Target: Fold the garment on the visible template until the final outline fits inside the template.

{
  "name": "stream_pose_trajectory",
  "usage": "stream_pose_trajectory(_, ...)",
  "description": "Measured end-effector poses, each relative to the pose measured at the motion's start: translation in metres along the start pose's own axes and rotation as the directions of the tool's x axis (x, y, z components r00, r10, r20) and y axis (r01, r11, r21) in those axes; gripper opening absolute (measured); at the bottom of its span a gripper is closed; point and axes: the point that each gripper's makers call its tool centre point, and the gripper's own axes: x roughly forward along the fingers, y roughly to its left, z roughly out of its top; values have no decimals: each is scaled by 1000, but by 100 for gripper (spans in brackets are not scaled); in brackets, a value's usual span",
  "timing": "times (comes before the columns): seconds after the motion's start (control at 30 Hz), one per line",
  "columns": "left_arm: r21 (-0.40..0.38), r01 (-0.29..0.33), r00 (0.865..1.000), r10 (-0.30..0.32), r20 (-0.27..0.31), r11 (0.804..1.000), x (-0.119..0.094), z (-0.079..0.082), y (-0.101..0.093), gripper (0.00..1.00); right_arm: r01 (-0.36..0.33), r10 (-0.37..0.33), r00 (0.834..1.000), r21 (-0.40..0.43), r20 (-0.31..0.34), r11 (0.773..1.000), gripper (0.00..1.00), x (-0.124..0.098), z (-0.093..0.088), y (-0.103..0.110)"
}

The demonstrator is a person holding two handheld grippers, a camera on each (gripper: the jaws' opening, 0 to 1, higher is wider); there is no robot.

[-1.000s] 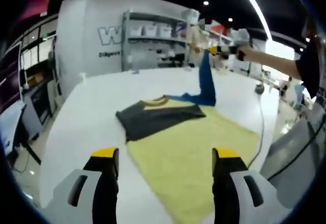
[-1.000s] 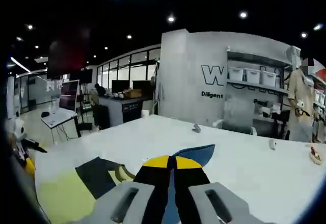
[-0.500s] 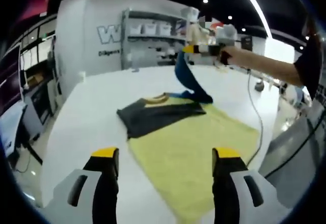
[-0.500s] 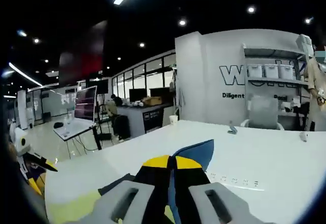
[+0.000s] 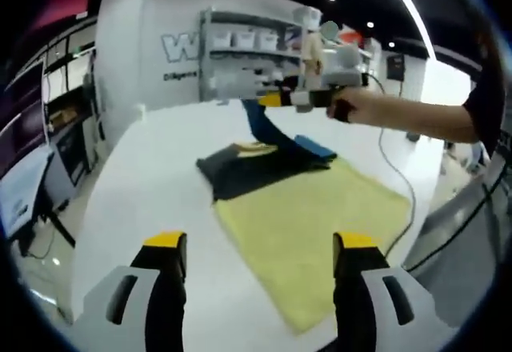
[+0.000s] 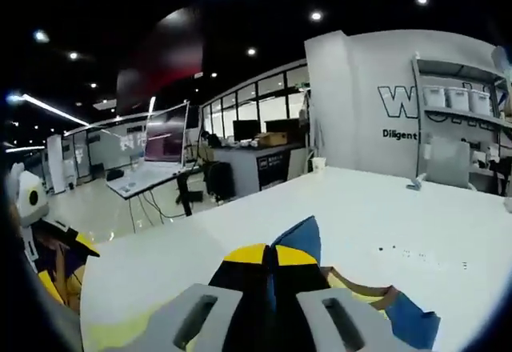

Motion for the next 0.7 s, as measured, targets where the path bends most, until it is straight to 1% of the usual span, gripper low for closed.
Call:
stream_pose_trajectory(0.23,-5,-6,1000,6,-7,1000,-2,-3,0,68,-35,35,997,14,-69,999,0,12,-30,20)
stream_pose_trajectory(0.33,-13,-5,1000,5,-10,1000,-2,-7,3,68,-58,58,995,-1,-87,998,0,16,-39,30)
stream_pose_trajectory(0.4,-17,-5,1000,5,-13,1000,-2,-8,3,68,-67,67,992,-2,-105,998,0,19,-48,36)
stream_pose_trajectory(0.53,-23,-5,1000,5,-11,1000,-2,-11,4,67,-73,74,989,16,-130,997,0,23,-60,40)
stream_pose_trajectory(0.7,-21,-3,1000,3,-18,1000,-3,-15,5,67,-78,83,983,38,-161,996,0,30,-77,54)
